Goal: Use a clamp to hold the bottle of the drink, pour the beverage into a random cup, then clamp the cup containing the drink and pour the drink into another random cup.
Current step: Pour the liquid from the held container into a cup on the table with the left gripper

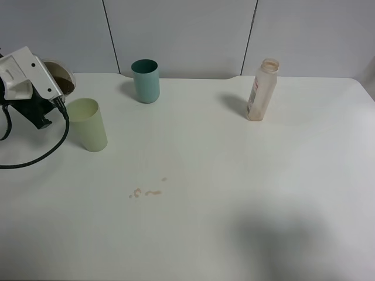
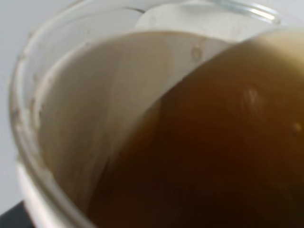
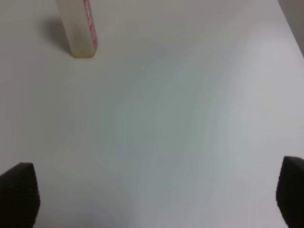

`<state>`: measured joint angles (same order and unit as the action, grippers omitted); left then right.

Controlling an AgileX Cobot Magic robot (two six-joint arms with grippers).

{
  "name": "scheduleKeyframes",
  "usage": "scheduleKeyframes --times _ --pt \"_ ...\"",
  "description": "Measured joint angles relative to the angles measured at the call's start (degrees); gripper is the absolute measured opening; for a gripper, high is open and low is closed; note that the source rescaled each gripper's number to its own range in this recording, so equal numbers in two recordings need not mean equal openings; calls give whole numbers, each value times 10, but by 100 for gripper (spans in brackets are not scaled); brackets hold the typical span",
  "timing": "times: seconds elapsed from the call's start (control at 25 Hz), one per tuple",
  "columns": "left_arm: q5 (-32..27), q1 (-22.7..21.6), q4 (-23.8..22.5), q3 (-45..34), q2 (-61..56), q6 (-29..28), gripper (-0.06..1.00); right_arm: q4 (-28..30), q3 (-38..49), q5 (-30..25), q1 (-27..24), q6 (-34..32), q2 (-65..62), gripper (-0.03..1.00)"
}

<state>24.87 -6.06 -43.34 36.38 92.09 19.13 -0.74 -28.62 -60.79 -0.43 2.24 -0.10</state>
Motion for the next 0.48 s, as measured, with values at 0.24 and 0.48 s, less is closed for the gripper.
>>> scheduleKeyframes --times 0.24,0.48 --pt "-5 0 -10 0 0 0 2 0 0 0 0 0 0 100" --pt "-9 0 -18 0 0 8 2 0 0 0 0 0 0 100"
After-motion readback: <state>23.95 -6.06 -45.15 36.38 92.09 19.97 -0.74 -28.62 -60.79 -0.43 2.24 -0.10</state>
